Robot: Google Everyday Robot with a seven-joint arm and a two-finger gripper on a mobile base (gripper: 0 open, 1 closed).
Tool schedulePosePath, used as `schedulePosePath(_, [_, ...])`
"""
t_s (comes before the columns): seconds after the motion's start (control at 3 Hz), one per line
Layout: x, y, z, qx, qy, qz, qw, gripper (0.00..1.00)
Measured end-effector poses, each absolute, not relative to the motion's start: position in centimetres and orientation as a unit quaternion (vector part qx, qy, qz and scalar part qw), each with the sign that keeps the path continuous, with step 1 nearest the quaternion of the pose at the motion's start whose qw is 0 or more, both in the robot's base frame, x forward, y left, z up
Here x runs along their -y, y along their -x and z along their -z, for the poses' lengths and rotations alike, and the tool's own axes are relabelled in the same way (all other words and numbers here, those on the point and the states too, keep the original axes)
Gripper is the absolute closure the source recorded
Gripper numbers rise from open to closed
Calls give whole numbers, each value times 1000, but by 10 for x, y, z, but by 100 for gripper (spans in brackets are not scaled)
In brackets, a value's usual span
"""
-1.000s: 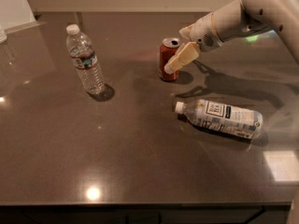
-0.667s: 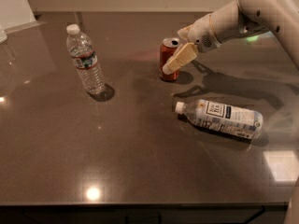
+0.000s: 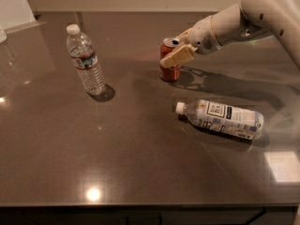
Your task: Pick coke can
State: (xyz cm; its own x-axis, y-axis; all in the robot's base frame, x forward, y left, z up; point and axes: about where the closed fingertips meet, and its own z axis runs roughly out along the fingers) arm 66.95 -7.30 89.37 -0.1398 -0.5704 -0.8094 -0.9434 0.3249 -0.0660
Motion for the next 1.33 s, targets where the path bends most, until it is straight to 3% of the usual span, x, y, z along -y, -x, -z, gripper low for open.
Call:
schedulePosePath(0.33, [74,-659,-904,-714,533,-234,390,73])
schedulePosePath(0.67, [81,-651,-920,-721,541,-211,378,96])
schedulePosePath(1.33, [111,-635,-944,-754,580,-122,284,100])
